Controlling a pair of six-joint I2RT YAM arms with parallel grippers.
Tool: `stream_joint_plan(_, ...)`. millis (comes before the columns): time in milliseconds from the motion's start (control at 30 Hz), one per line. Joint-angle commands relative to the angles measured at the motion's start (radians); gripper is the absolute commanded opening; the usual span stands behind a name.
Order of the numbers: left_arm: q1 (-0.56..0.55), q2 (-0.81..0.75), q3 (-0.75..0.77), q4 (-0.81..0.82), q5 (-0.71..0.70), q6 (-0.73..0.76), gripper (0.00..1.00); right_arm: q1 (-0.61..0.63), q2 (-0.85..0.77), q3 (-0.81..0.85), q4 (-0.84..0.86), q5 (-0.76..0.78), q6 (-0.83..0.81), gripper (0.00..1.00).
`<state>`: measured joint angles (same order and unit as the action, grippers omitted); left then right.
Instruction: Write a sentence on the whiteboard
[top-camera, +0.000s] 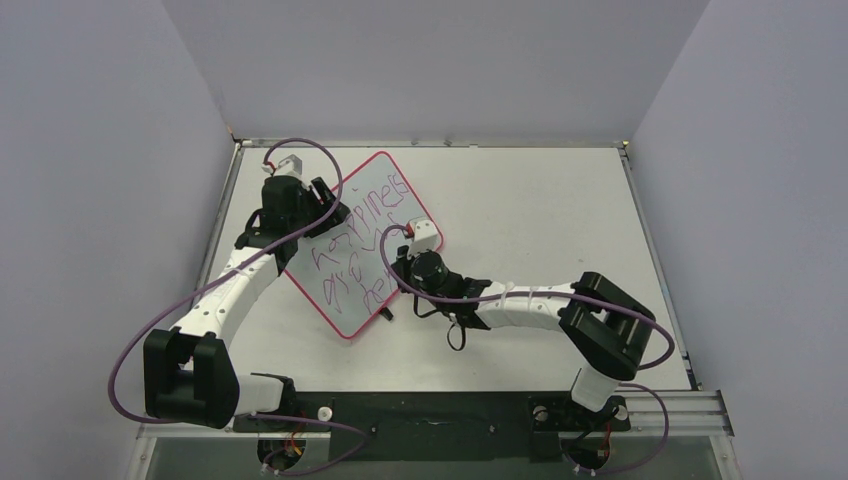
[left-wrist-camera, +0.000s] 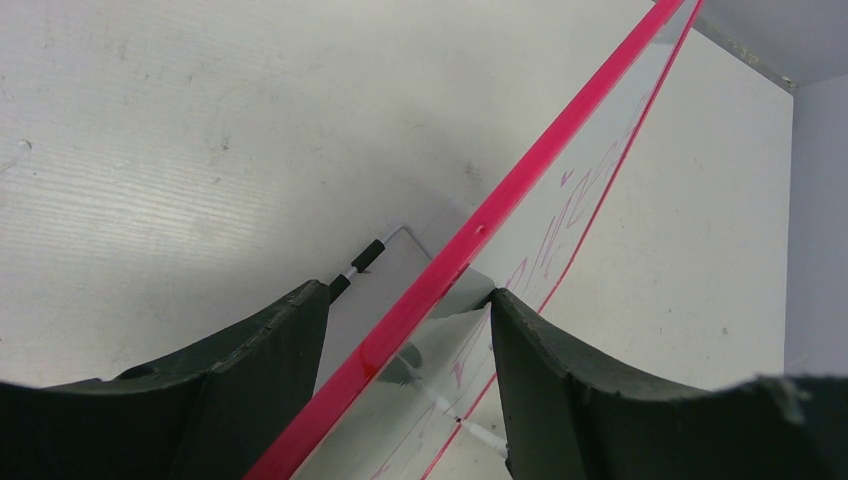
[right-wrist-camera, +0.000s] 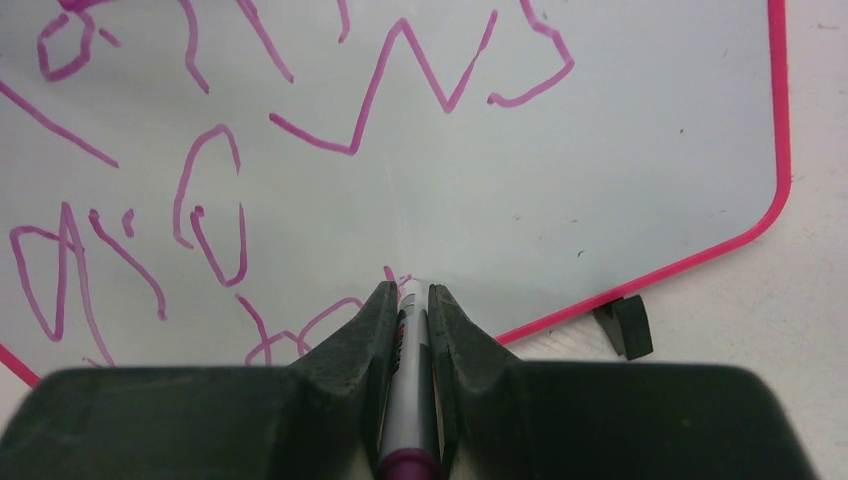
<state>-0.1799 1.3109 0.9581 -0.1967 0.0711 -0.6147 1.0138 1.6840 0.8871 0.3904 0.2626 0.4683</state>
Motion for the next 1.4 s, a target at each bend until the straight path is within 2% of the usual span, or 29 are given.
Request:
stream_joint_plan(0,0.001,-0.025,0.009,0.042,-0.003,0.010,0.46,-0.026,0.031,0.068,0.011,0.021,-0.023,0.00)
stream_joint_plan(200,0.001,-0.022,0.007,0.045,-0.002,0.011,0.46,-0.034,0.021,0.081,-0.003,0.028,-0.032,0.00)
stream_joint_plan(600,0.003,-0.024,0.011,0.042,-0.007,0.012,0.46,-0.034,-0.142,-0.022,-0.010,0.073,-0.031,0.00)
stream_joint_plan(1367,0.003,-0.028,0.017,0.038,-0.008,0.012,0.46,-0.035,-0.029,-0.018,0.049,0.018,0.018,0.00)
